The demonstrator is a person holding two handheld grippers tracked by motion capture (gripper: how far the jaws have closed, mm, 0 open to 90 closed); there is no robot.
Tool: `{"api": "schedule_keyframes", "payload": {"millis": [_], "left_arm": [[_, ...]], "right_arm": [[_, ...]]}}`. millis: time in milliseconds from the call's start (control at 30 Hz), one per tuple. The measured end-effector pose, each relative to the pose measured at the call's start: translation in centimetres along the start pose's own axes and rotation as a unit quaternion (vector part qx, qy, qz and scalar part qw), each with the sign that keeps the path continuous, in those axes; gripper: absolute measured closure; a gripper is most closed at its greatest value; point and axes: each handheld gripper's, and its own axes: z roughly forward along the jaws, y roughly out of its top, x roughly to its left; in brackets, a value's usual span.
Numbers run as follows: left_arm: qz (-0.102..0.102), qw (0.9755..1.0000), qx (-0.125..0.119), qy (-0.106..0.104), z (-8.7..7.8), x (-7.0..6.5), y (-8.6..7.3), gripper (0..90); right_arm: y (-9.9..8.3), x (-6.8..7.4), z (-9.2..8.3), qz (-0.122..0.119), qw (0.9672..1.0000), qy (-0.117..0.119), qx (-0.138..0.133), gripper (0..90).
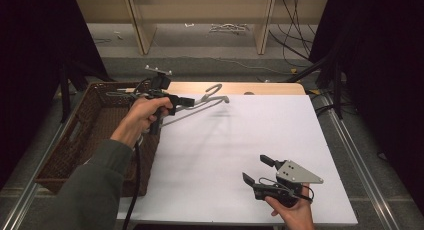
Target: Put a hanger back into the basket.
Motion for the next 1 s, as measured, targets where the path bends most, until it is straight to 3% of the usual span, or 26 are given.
{"api": "schedule_keyframes", "payload": {"millis": [333,567,633,733,767,867,900,967,1000], "left_arm": [[0.005,0.9994,-0.034,0.006,-3.8,-0.1,0.6,82.5],[0.008,0.9969,-0.076,0.019,-7.2,-0.4,0.5,82.4],[0.005,0.9961,-0.087,0.018,-7.9,-0.7,0.4,82.4],[0.006,0.9948,-0.1,0.018,-8.4,-1.5,0.1,82.4],[0.007,0.9944,-0.105,0.017,-8.5,-1.9,0.1,82.4],[0.02,0.9941,-0.106,0.009,-8.4,-3.3,0.5,82.5],[0.026,0.9942,-0.104,0.003,-8.3,-3.8,0.6,82.4],[0.039,0.9939,-0.103,0.008,-8.5,-4.5,0.9,82.4],[0.041,0.9936,-0.105,0.01,-8.7,-4.6,1.1,82.4]], "right_arm": [[0.0,0.0,-0.1,-0.003,1.0,-0.004,0.003,20.5],[0.0,0.0,0.1,0.001,1.0,0.003,-0.003,20.5],[0.0,-0.2,0.1,-0.014,0.9999,-0.002,-0.006,20.5],[0.0,0.0,-0.1,-0.006,1.0,-0.002,0.006,20.5],[0.0,-0.2,0.1,-0.015,0.9999,-0.003,-0.004,20.5],[0.0,-0.1,0.1,-0.015,0.9999,-0.006,0.002,20.5],[0.0,0.0,0.1,-0.004,1.0,0.001,0.003,20.5],[0.0,0.0,0.0,-0.006,1.0,-0.003,0.007,20.5],[0.0,-0.1,0.1,-0.01,0.9999,-0.002,-0.003,20.5]]}}
